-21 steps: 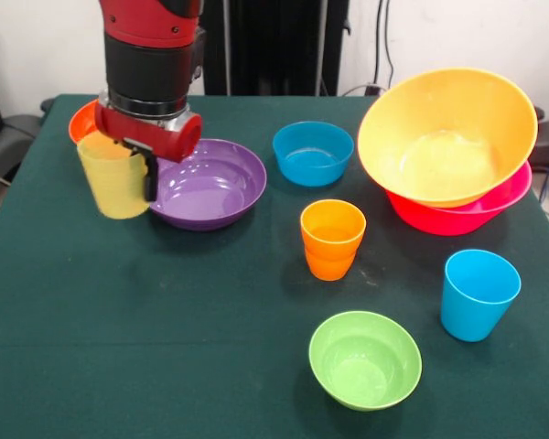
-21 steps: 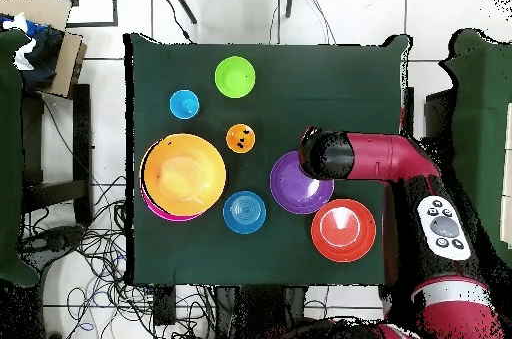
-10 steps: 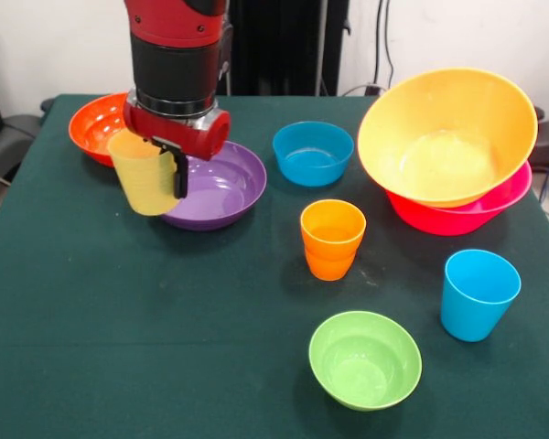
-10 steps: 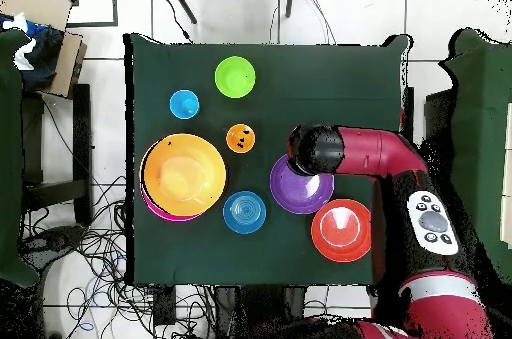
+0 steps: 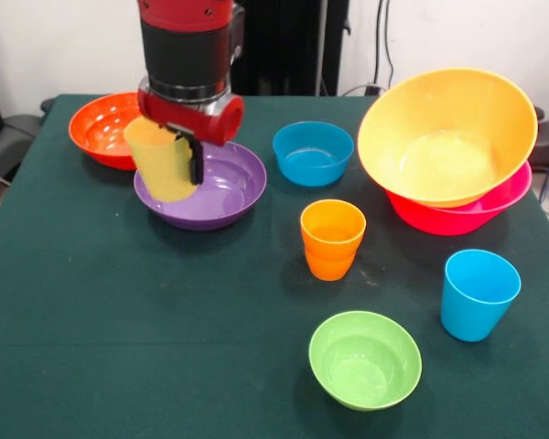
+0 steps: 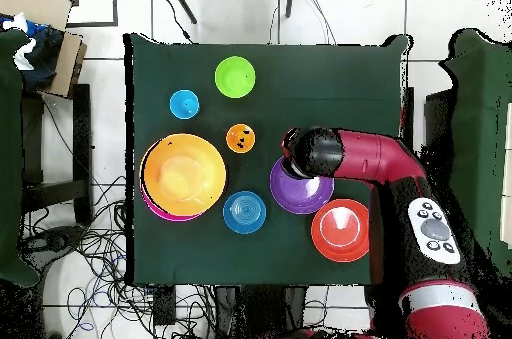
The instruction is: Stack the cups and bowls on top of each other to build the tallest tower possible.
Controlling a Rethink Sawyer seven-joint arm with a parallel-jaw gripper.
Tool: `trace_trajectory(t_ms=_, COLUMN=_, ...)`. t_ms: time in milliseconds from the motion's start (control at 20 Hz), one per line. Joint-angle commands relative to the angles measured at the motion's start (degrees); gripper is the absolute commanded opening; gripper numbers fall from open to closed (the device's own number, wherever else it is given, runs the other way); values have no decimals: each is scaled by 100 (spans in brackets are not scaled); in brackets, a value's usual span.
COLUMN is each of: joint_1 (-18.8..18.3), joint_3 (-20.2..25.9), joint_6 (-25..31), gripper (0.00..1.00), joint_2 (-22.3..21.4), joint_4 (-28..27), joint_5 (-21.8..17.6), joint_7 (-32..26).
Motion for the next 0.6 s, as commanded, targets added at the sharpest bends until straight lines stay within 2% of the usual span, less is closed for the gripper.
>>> trace_trajectory(t_ms=50, joint_1=-2, joint_3=426, joint_6=904, gripper=0, joint_2=-487, joint_4=931, joint_5=613, joint_7=50)
trace_trajectory(t_ms=250, joint_1=-13, joint_3=510, joint_6=1027, gripper=0, joint_2=-631, joint_4=1137, joint_5=863, joint_7=-56)
trace_trajectory(t_ms=600, joint_1=139, joint_3=496, joint_6=970, gripper=0, joint_2=-613, joint_4=1214, joint_5=1095, joint_7=50)
